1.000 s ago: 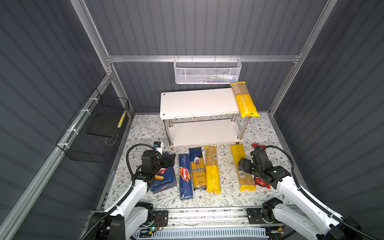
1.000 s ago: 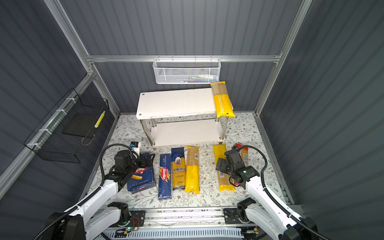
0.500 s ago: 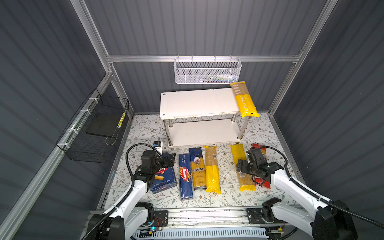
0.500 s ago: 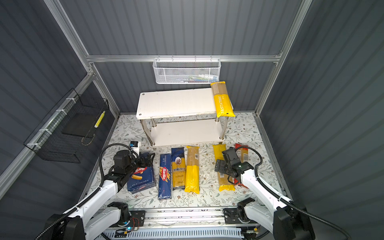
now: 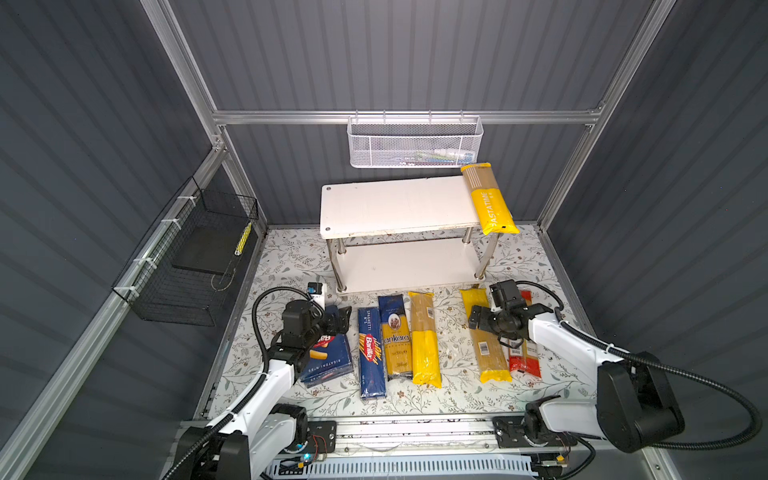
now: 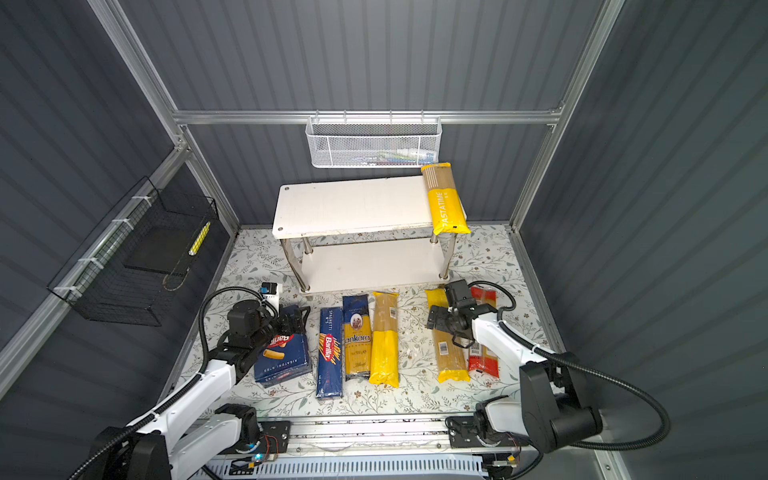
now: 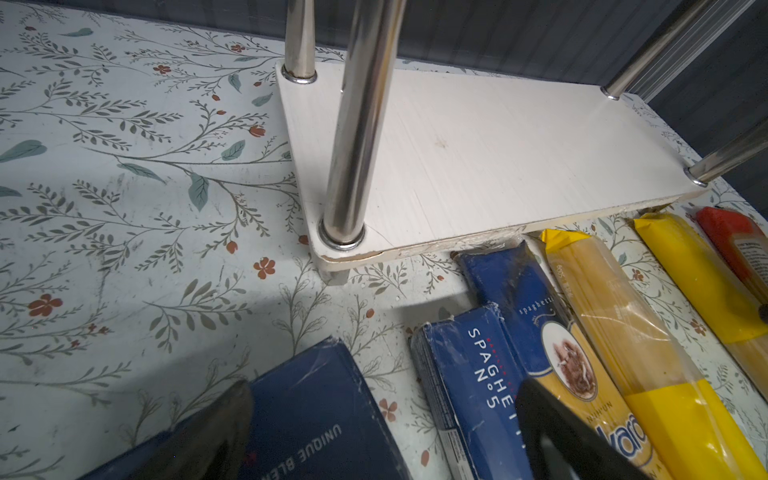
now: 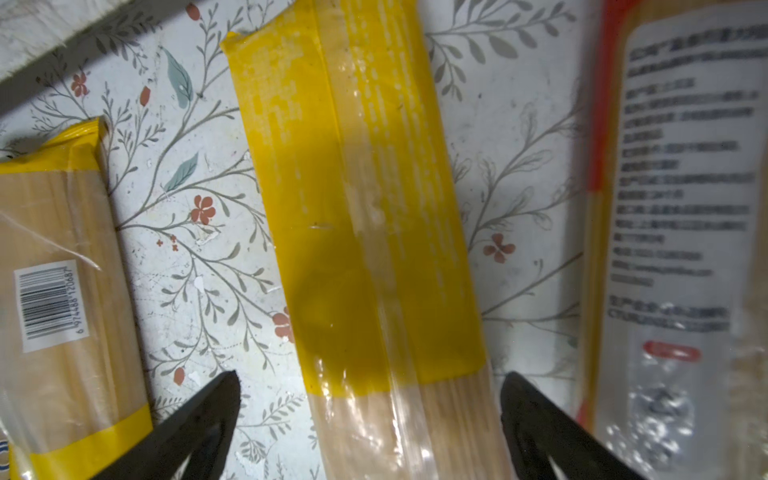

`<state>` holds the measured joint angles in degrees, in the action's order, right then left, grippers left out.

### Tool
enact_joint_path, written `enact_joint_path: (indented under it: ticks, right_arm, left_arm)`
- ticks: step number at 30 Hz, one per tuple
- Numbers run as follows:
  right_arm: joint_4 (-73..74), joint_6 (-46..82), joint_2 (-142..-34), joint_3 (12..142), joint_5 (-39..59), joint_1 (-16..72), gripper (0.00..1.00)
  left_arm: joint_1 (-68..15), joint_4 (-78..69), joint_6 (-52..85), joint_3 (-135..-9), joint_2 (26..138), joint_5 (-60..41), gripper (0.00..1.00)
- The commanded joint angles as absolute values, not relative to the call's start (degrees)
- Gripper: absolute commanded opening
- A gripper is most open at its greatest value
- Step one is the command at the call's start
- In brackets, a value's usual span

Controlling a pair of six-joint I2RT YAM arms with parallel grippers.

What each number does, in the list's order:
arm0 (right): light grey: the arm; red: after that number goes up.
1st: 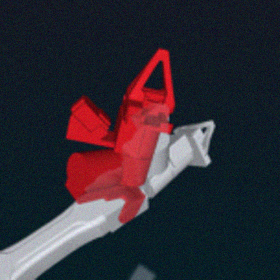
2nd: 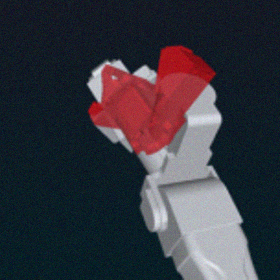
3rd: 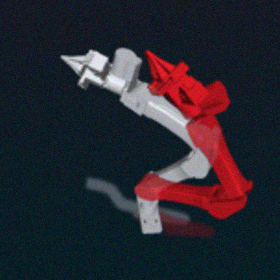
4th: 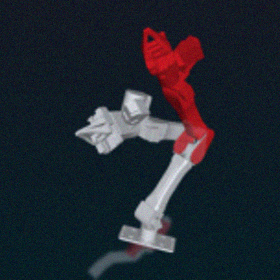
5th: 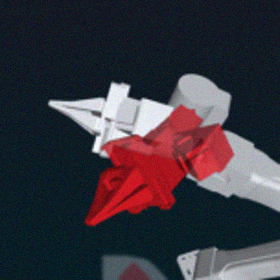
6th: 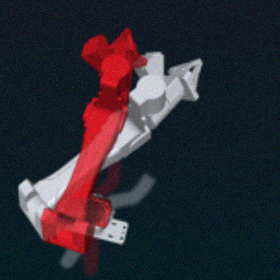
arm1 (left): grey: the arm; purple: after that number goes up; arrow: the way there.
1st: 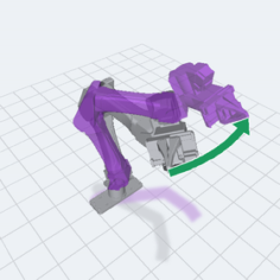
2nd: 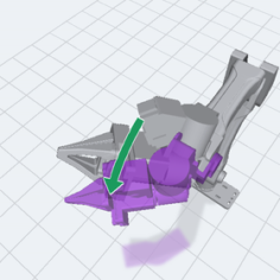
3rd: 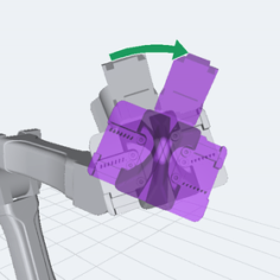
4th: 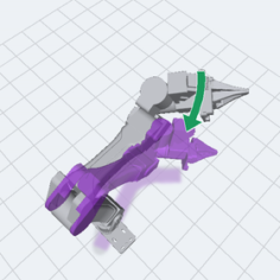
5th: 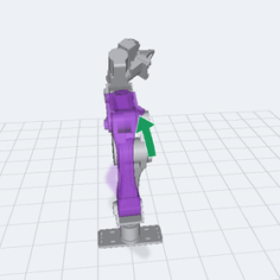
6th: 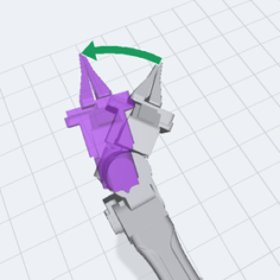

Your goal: Place and organize the pasta boxes and bags onto the shelf

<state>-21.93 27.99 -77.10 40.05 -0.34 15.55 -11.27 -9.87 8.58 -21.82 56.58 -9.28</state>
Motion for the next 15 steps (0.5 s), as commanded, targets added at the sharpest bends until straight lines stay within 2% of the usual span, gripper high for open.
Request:
enact_joint_path:
  ticks: [1, 10, 15]
  right_arm:
    - [-20.57, 27.07, -79.7, 42.05, 1.36, 15.47, 0.98]
    - [-18.57, 28.01, -81.01, 40.5, 3.87, 16.03, 0.96]
    - [-16.29, 28.92, -80.08, 39.14, 4.65, 20.08, 0.94]
  left_arm:
    - [-11.16, -9.89, 7.91, -22.59, 56.02, -9.76, 1.0]
    - [-11.17, -9.87, 7.91, -22.58, 56.07, -9.65, 0.99]
    - [-11.18, -9.84, 7.91, -22.59, 55.97, -9.61, 1.0]
